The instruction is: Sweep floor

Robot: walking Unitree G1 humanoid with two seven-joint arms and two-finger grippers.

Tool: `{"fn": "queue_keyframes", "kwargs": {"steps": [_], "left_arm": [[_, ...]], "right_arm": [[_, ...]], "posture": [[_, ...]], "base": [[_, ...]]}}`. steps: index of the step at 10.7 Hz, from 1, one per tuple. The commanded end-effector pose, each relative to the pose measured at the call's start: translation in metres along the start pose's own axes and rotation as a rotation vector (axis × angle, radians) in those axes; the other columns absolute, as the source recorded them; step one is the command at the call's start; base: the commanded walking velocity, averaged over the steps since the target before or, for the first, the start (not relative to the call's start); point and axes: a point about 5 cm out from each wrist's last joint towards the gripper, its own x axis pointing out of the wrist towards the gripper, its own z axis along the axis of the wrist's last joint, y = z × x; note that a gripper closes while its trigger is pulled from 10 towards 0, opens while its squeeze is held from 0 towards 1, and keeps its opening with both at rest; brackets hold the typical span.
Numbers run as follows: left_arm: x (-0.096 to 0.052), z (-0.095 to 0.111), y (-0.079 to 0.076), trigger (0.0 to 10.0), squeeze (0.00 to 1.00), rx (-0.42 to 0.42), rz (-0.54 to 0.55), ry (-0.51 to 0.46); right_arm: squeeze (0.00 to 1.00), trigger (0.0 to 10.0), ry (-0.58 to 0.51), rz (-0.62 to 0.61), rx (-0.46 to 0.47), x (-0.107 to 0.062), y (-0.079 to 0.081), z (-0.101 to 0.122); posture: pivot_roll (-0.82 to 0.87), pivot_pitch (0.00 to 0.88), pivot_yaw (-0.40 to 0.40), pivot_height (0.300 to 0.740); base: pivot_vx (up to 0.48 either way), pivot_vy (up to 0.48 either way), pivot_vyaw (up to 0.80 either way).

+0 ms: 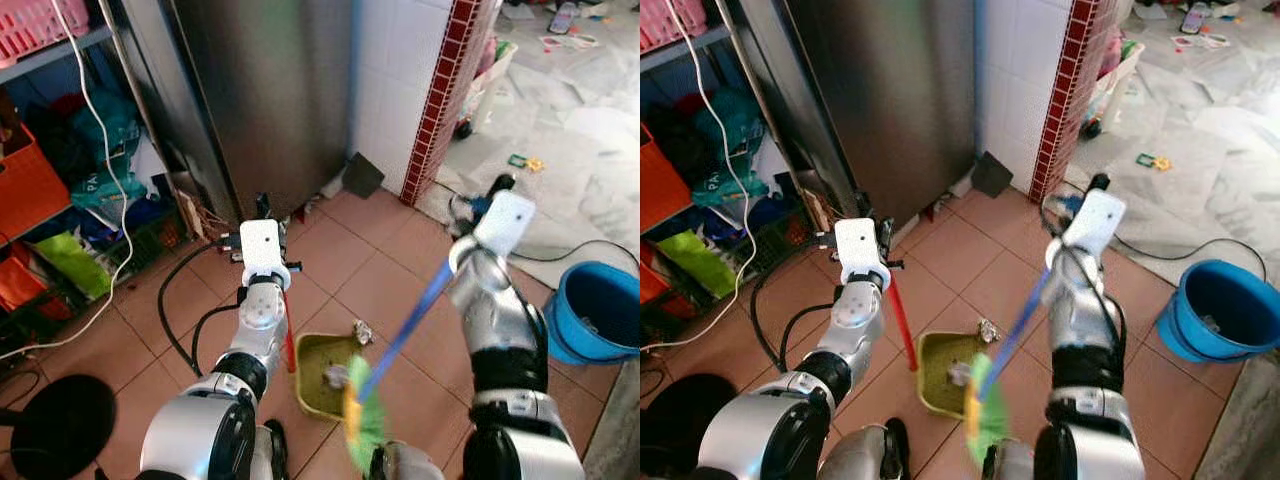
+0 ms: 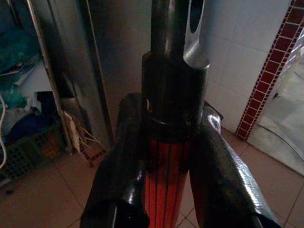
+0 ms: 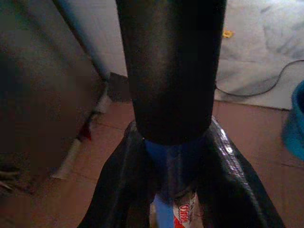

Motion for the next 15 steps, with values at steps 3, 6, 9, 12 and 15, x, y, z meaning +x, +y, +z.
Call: {"fn": "queue_keyframes", "kwargs": {"steps": [3,6,9,12,15], "left_arm": [[-0.005,-0.012,0.001,10.0,0.0,0.017,-0.007,0.068],[0.003,-0.004,0.033,10.0,0.0,0.036,0.145,0.031],[0.005,0.012,0.054,10.0,0.0,0.028,0.254,-0.096],[0.011,0.033,0.083,10.0,0.0,0.063,0.362,-0.196],[0.014,0.036,0.095,10.0,0.0,0.081,0.413,-0.191]], "right_arm": [[0.0,10.0,-0.142,0.342,-0.007,-0.009,0.045,0.039],[0.0,10.0,-0.355,0.702,-0.113,-0.031,0.075,0.087],[0.0,10.0,-0.496,0.747,-0.144,-0.036,0.076,0.111],[0.0,10.0,-0.606,0.67,-0.37,-0.028,0.081,0.102],[0.0,10.0,-0.733,0.671,-0.45,-0.028,0.092,0.088]], "posture": [[-0.17,0.098,0.063,0.74],[-0.17,0.111,0.056,0.74],[-0.15,0.125,0.052,0.74],[-0.13,0.15,0.055,0.74],[-0.12,0.175,0.06,0.74]], "base": [[0.0,0.0,0.0],[0.0,0.0,0.0],[0.0,0.0,0.0],[0.0,0.0,0.0],[0.0,0.0,0.0]]}}
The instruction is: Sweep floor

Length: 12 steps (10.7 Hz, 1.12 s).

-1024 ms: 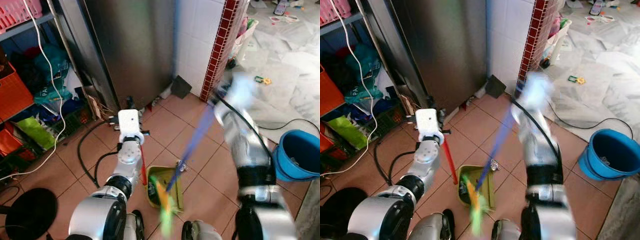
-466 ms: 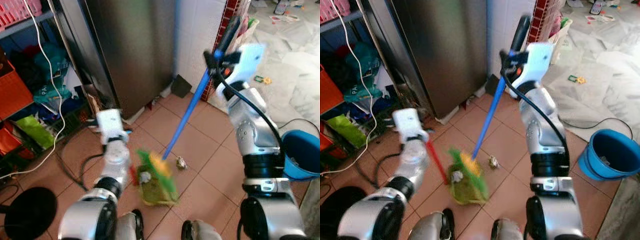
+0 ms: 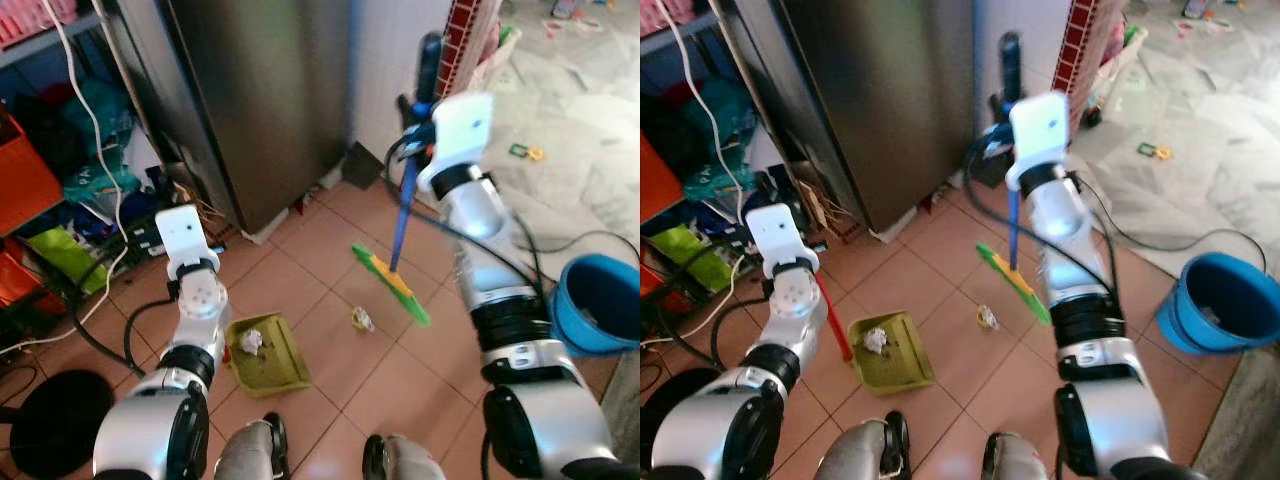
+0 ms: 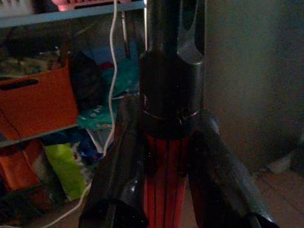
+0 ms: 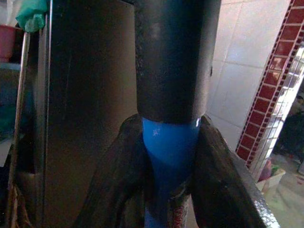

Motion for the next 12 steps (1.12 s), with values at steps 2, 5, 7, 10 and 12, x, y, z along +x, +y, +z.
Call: {"fn": "queue_keyframes", "kwargs": {"steps": [2,5,7,10,12], "left_arm": [[0.003,0.001,0.006,10.0,0.0,0.011,0.08,0.004],[-0.015,-0.022,-0.01,10.0,0.0,0.004,-0.027,0.137],[-0.028,-0.029,-0.029,10.0,0.0,-0.019,-0.127,0.186],[-0.046,-0.03,-0.06,10.0,0.0,-0.094,-0.302,0.242],[-0.051,-0.035,-0.065,10.0,0.0,-0.148,-0.354,0.296]], "right_arm": [[0.0,10.0,-0.017,0.002,0.065,-0.008,0.017,-0.013],[0.0,10.0,0.051,-0.028,0.131,-0.026,0.042,-0.037],[0.0,10.0,0.103,-0.116,0.275,-0.028,0.046,-0.04],[0.0,10.0,0.111,-0.235,0.426,-0.014,0.042,-0.029],[0.0,10.0,0.139,-0.277,0.46,-0.013,0.03,-0.029]], "posture": [[-0.12,0.196,0.065,0.74],[-0.14,0.2,0.077,0.74],[-0.15,0.19,0.078,0.74],[-0.16,0.178,0.08,0.74],[-0.17,0.167,0.076,0.74]], "base": [[0.0,0.0,0.0],[0.0,0.0,0.0],[0.0,0.0,0.0],[0.0,0.0,0.0],[0.0,0.0,0.0]]}}
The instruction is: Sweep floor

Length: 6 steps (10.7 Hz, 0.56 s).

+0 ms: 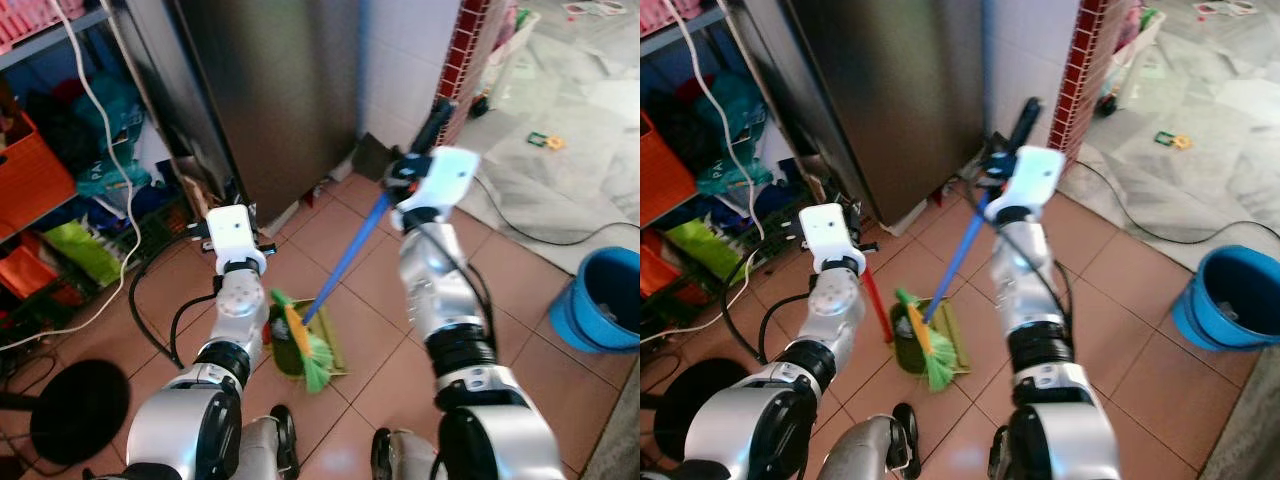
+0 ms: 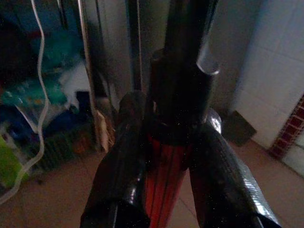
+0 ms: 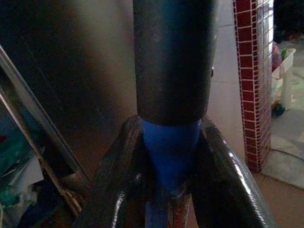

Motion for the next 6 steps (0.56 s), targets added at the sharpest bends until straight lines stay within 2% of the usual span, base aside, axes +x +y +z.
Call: {"fn": "queue_keyframes", "kwargs": {"steps": [1,3,6], "left_arm": [[-0.018,-0.033,-0.014,10.0,0.0,-0.093,-0.073,0.19],[-0.02,-0.038,-0.014,10.0,0.0,-0.067,-0.111,0.225],[-0.022,-0.042,-0.019,10.0,0.0,-0.054,-0.179,0.27]], "right_arm": [[0.0,10.0,-0.045,0.019,0.024,0.003,0.006,0.012],[0.0,10.0,-0.083,0.05,-0.05,0.005,-0.004,0.025],[0.0,10.0,-0.246,0.045,-0.093,0.02,-0.02,0.076]], "posture": [[-0.17,0.167,0.076,0.74],[-0.17,0.158,0.073,0.74],[-0.18,0.145,0.079,0.74]], "base": [[0.0,0.0,0.0],[0.0,0.0,0.0],[0.0,0.0,0.0]]}}
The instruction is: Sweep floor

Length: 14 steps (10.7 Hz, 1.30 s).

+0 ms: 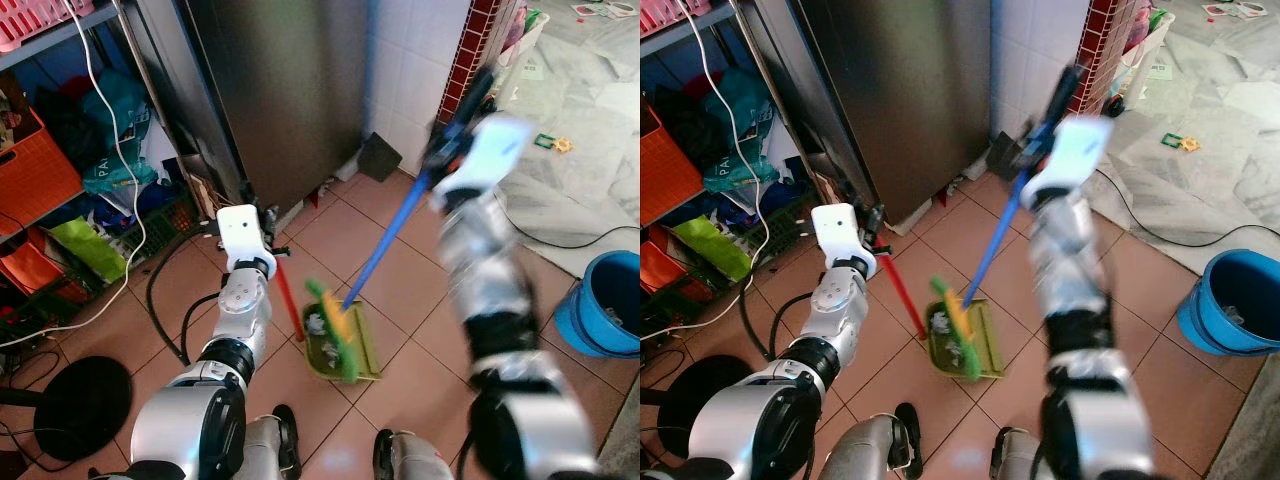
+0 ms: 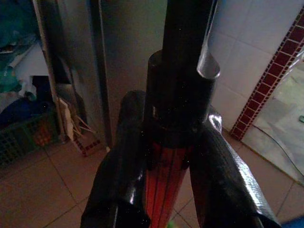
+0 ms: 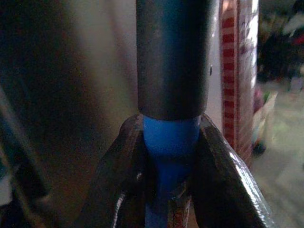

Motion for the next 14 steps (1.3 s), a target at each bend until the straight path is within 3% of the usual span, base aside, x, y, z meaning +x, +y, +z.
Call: {"fn": "queue_keyframes", "kwargs": {"steps": [1,2,3,5,6,8,9,11,12,13,14], "left_arm": [[-0.018,-0.04,-0.005,10.0,0.0,-0.026,-0.019,0.21],[-0.018,-0.04,-0.004,10.0,0.0,-0.021,-0.02,0.212],[-0.018,-0.04,-0.003,10.0,0.0,-0.019,-0.018,0.213],[-0.015,-0.037,0.0,10.0,0.0,-0.038,0.007,0.208],[-0.013,-0.034,0.002,10.0,0.0,-0.064,0.024,0.208],[0.0,-0.013,0.017,10.0,0.0,-0.057,0.044,0.14],[0.007,-0.002,0.022,10.0,0.0,-0.076,0.031,0.123],[0.018,0.028,0.024,10.0,0.0,-0.03,-0.079,-0.008],[0.018,0.029,0.029,10.0,0.0,-0.004,-0.08,-0.006],[0.015,0.029,0.033,10.0,0.0,0.061,-0.114,-0.033],[0.011,0.027,0.039,10.0,0.0,0.089,-0.092,-0.055]], "right_arm": [[0.0,10.0,-0.17,0.022,-0.039,0.01,0.003,0.038],[0.0,10.0,-0.181,0.037,-0.125,0.009,-0.007,0.039],[0.0,10.0,-0.164,0.028,-0.139,0.007,-0.013,0.034],[0.0,10.0,-0.098,0.027,-0.254,-0.007,-0.023,0.01],[0.0,10.0,-0.079,0.025,-0.289,-0.008,-0.024,0.005],[0.0,10.0,0.013,0.004,-0.457,0.002,-0.028,-0.009],[0.0,10.0,0.073,0.029,-0.413,0.004,-0.026,-0.017],[0.0,10.0,0.156,0.04,-0.486,0.009,-0.023,-0.028],[0.0,10.0,0.197,0.105,-0.448,0.005,-0.018,-0.037],[0.0,10.0,0.27,0.07,-0.396,-0.01,-0.022,-0.057],[0.0,10.0,0.259,0.054,-0.34,-0.019,-0.021,-0.064]], "posture": [[-0.18,0.135,0.078,0.74],[-0.19,0.121,0.078,0.74],[-0.18,0.117,0.079,0.74],[-0.19,0.102,0.089,0.74],[-0.19,0.101,0.093,0.74],[-0.19,0.104,0.112,0.74],[-0.17,0.113,0.108,0.74],[-0.16,0.112,0.111,0.74],[-0.15,0.103,0.129,0.74],[-0.14,0.088,0.144,0.74],[-0.14,0.068,0.15,0.74]], "base": [[0.0,0.0,0.0],[0.0,0.0,0.0],[0.0,0.0,0.0],[0.0,0.0,0.0],[0.0,0.0,0.0],[0.0,0.0,0.0],[0.0,0.0,0.0],[0.0,0.0,0.0],[0.0,0.0,0.0],[0.0,0.0,0.0],[0.0,0.0,0.0]]}}
